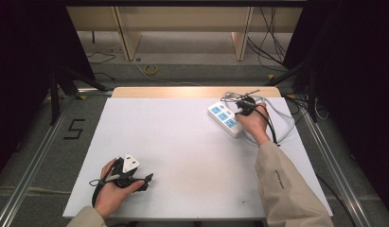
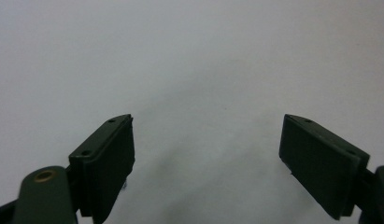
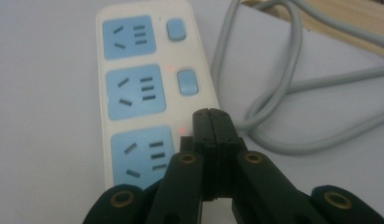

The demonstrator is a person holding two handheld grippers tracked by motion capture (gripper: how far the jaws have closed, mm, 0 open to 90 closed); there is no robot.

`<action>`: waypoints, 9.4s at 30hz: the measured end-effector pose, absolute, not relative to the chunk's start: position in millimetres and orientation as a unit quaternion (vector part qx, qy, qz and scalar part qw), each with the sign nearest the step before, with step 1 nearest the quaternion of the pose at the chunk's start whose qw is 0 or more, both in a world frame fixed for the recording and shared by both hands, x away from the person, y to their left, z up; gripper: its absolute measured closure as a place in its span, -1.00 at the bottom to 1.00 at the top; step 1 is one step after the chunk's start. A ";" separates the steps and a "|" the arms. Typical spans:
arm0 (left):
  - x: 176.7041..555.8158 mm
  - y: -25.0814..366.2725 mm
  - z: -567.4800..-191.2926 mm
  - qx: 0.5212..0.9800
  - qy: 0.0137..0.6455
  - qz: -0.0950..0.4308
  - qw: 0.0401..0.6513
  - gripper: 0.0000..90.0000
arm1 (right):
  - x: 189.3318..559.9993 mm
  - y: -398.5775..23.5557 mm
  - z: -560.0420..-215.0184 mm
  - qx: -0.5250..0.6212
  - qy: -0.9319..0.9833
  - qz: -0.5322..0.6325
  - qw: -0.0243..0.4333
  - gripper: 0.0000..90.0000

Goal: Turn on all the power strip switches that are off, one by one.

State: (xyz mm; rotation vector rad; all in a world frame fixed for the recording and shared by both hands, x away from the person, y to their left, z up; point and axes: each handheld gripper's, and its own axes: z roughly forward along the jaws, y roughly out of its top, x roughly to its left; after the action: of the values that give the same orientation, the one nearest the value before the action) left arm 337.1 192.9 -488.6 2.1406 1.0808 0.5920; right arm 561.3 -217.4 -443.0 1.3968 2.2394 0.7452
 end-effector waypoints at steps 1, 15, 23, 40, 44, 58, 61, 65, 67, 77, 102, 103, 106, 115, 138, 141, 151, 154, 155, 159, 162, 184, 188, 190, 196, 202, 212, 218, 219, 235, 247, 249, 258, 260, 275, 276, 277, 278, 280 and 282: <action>337.3 192.4 -489.2 0.816 0.415 0.225 0.332 -0.60 | 561.8 -217.0 -443.0 0.501 0.797 0.272 0.201 1.00; 337.8 192.8 -489.7 0.817 0.415 0.224 0.332 -0.60 | 571.3 -211.2 -449.3 0.507 0.787 0.283 0.208 1.00; 337.5 192.7 -490.0 0.818 0.413 0.223 0.332 -0.60 | 576.9 -206.9 -446.6 0.502 0.791 0.281 0.211 1.00; 335.8 193.2 -489.6 0.819 0.412 0.223 0.331 -0.60 | 582.9 -198.5 -443.4 0.494 0.794 0.280 0.218 1.00; 335.5 193.3 -489.5 0.819 0.413 0.223 0.331 -0.60 | 585.2 -196.0 -441.7 0.492 0.794 0.282 0.218 1.00; 334.3 193.2 -489.8 0.817 0.416 0.223 0.331 -0.59 | 591.6 -191.8 -437.7 0.491 0.795 0.280 0.220 1.00; 334.3 193.7 -489.8 0.817 0.416 0.224 0.331 -0.59 | 593.1 -190.7 -436.5 0.491 0.795 0.280 0.219 1.00; 334.1 193.8 -490.1 0.817 0.416 0.224 0.331 -0.59 | 594.5 -189.1 -437.3 0.491 0.795 0.282 0.218 1.00; 333.9 193.7 -490.0 0.817 0.416 0.224 0.330 -0.59 | 595.1 -188.7 -438.0 0.492 0.795 0.281 0.217 1.00; 333.9 193.6 -490.3 0.818 0.416 0.223 0.330 -0.59 | 598.6 -186.2 -436.9 0.490 0.795 0.283 0.217 1.00; 333.5 193.6 -490.2 0.817 0.417 0.222 0.332 -0.59 | 607.9 -178.3 -437.9 0.491 0.794 0.285 0.216 1.00; 333.5 193.6 -490.2 0.817 0.417 0.222 0.332 -0.59 | 608.4 -178.1 -438.3 0.492 0.794 0.284 0.215 1.00; 333.9 193.8 -490.2 0.817 0.416 0.222 0.332 -0.59 | 609.2 -177.5 -439.7 0.492 0.795 0.282 0.215 1.00; 333.6 193.4 -490.3 0.818 0.416 0.221 0.331 -0.59 | 612.1 -176.8 -442.4 0.490 0.795 0.281 0.220 1.00; 333.3 193.8 -490.3 0.817 0.416 0.221 0.332 -0.59 | 617.4 -167.7 -447.8 0.485 0.800 0.278 0.219 1.00; 333.4 194.0 -490.3 0.818 0.416 0.221 0.331 -0.59 | 617.8 -167.4 -449.0 0.487 0.799 0.277 0.217 1.00; 333.4 193.8 -490.3 0.817 0.416 0.221 0.332 -0.59 | 618.3 -167.2 -449.5 0.486 0.800 0.274 0.220 1.00; 333.5 193.8 -490.4 0.818 0.416 0.221 0.331 -0.59 | 618.6 -167.0 -449.8 0.485 0.800 0.275 0.220 1.00; 333.5 193.8 -490.4 0.818 0.416 0.221 0.331 -0.59 | 618.7 -167.0 -450.0 0.484 0.801 0.275 0.221 1.00; 333.5 193.7 -490.4 0.818 0.415 0.221 0.332 -0.59 | 618.8 -166.7 -450.1 0.482 0.802 0.273 0.222 1.00; 333.6 193.5 -490.4 0.818 0.415 0.221 0.331 -0.59 | 619.1 -166.8 -450.7 0.485 0.801 0.273 0.220 1.00; 334.1 194.2 -490.2 0.818 0.415 0.222 0.332 -0.59 | 621.3 -162.3 -450.5 0.482 0.809 0.252 0.222 1.00; 334.2 194.2 -490.1 0.819 0.414 0.220 0.330 -0.59 | 621.5 -161.2 -450.4 0.482 0.810 0.247 0.224 1.00; 334.1 194.0 -490.2 0.819 0.414 0.221 0.330 -0.59 | 621.5 -161.0 -450.6 0.481 0.811 0.247 0.225 1.00; 333.9 194.3 -490.1 0.818 0.414 0.223 0.331 -0.59 | 621.3 -161.2 -451.2 0.484 0.809 0.248 0.222 1.00; 333.7 194.8 -490.0 0.818 0.415 0.222 0.330 -0.59 | 620.7 -161.3 -451.2 0.485 0.808 0.249 0.223 1.00; 332.4 194.4 -490.4 0.816 0.417 0.223 0.332 -0.59 | 618.0 -161.7 -450.3 0.492 0.802 0.260 0.217 1.00; 332.5 194.5 -490.6 0.816 0.418 0.222 0.332 -0.59 | 612.7 -159.3 -447.7 0.484 0.800 0.273 0.224 1.00; 332.5 194.5 -490.6 0.816 0.418 0.222 0.332 -0.59 | 611.9 -159.2 -446.9 0.483 0.801 0.274 0.224 1.00; 333.0 192.2 -490.5 0.818 0.417 0.222 0.328 -0.59 | 587.0 -163.7 -427.3 0.468 0.803 0.305 0.210 1.00; 333.0 192.5 -491.4 0.818 0.420 0.222 0.326 -0.59 | 563.2 -178.1 -430.0 0.460 0.804 0.326 0.192 0.94; 332.9 192.4 -491.4 0.817 0.420 0.223 0.326 -0.59 | 558.0 -179.7 -429.5 0.457 0.804 0.330 0.191 0.91; 332.5 192.3 -491.3 0.817 0.421 0.222 0.325 -0.59 | 538.3 -186.0 -429.0 0.441 0.813 0.333 0.182 0.72; 332.6 192.6 -491.4 0.817 0.421 0.223 0.325 -0.59 | 535.1 -187.0 -428.8 0.438 0.817 0.333 0.175 0.67; 332.2 192.8 -492.4 0.817 0.423 0.221 0.323 -0.59 | 498.6 -190.1 -428.0 0.406 0.826 0.350 0.173 0.44; 332.1 192.8 -492.5 0.817 0.424 0.221 0.323 -0.59 | 496.1 -190.3 -428.3 0.405 0.826 0.352 0.173 0.43; 332.1 192.7 -492.5 0.817 0.424 0.220 0.323 -0.59 | 493.7 -190.3 -428.6 0.404 0.827 0.353 0.171 0.41; 332.1 192.7 -492.5 0.817 0.424 0.220 0.323 -0.59 | 491.4 -190.3 -428.9 0.402 0.828 0.352 0.170 0.39; 332.1 192.4 -492.7 0.815 0.425 0.221 0.325 -0.59 | 486.2 -190.5 -428.9 0.400 0.828 0.354 0.169 0.37; 332.1 192.4 -492.7 0.815 0.425 0.221 0.325 -0.59 | 481.1 -191.3 -428.7 0.396 0.828 0.358 0.169 0.33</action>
State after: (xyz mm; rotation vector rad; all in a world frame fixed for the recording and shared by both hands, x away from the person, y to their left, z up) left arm 332.1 192.4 -492.7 2.1371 1.1154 0.5798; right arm 481.1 -191.3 -428.7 1.1262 2.3538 1.0185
